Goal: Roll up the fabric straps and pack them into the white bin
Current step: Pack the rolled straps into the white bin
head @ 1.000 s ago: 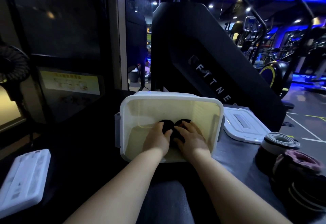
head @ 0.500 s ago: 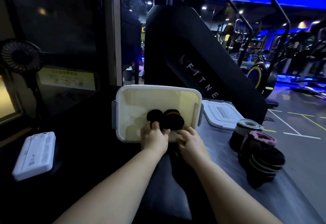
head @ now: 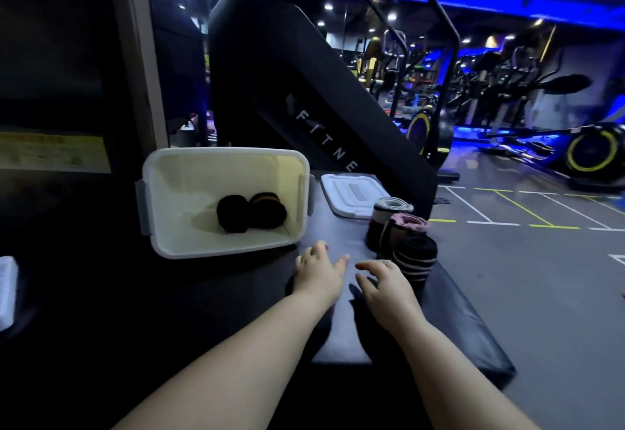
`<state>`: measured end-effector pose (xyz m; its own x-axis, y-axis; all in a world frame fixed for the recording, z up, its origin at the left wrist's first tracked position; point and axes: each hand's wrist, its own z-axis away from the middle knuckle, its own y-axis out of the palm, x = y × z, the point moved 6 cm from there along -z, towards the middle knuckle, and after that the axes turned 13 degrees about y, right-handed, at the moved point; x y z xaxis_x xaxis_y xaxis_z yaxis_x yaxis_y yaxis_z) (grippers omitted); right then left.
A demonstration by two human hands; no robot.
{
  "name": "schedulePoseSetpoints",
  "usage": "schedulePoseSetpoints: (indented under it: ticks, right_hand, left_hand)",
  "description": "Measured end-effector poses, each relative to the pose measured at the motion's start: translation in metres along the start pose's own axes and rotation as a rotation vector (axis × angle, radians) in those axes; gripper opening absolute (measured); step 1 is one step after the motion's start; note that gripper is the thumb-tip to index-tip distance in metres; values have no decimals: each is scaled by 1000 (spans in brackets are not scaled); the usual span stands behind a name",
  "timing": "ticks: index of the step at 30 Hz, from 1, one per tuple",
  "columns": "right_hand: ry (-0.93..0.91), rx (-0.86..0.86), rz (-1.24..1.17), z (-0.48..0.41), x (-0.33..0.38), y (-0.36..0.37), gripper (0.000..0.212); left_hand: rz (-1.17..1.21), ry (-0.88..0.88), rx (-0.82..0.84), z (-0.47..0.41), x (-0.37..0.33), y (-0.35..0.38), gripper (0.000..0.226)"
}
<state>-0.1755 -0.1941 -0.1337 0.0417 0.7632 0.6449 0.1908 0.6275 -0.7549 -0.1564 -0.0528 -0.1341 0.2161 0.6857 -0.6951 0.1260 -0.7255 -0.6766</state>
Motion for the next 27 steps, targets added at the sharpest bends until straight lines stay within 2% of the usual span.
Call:
schedulePoseSetpoints:
  ticks: [5,10,16,21,27]
  right_hand:
    - [61,-72,31,7,-38,-32,24]
    - [140,-191,18,10,-69,-63,11]
    - [307,-230,-122,2,-93,-79,10]
    - [379,-186,-386,-19,-105,-73,14]
    - [373,-132,-358,-29,-98,-72,32]
  left_hand:
    - [94,6,82,-5,-29,40,48]
    - [158,24,124,-9,-55,65,48]
    - [211,57,127,-15,-72,82,49]
    - [215,30,128,-24,-71,93,52]
    - [184,20,132,-28,-71,95,54]
